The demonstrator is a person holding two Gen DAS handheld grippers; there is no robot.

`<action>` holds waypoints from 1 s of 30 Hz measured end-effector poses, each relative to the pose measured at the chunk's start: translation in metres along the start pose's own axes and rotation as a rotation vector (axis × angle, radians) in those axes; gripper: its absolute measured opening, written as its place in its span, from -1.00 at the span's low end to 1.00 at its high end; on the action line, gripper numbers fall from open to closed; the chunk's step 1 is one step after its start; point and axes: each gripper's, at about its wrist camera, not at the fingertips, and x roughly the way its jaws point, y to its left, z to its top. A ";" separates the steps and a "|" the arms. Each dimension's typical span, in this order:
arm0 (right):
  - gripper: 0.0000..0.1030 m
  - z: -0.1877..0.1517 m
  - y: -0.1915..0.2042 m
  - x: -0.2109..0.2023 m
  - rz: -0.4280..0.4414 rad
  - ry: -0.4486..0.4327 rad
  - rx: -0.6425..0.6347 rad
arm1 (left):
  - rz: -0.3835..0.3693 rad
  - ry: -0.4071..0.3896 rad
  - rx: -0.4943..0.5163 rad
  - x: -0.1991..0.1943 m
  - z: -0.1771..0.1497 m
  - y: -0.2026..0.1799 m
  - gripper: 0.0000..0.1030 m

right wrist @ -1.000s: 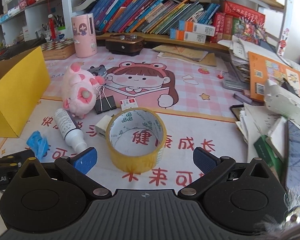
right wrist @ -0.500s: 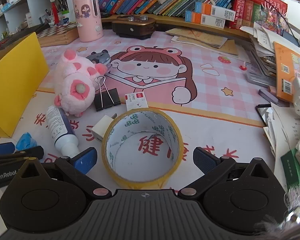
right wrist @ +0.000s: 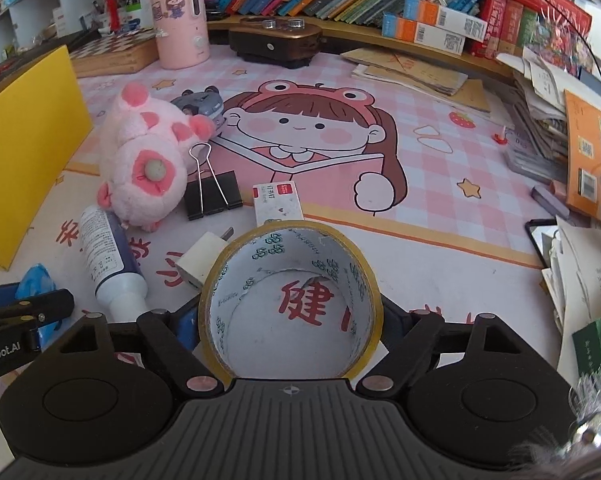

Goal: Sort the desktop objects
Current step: 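Close left tool on blue plastic bag while right tool grasps yellow tape roll, then carry blue bag with left tool while right tool carries tape toward yellow box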

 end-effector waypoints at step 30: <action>0.57 -0.013 0.024 -0.087 0.162 -0.169 -0.053 | -0.029 -0.187 -0.061 -0.093 -0.016 0.022 -0.27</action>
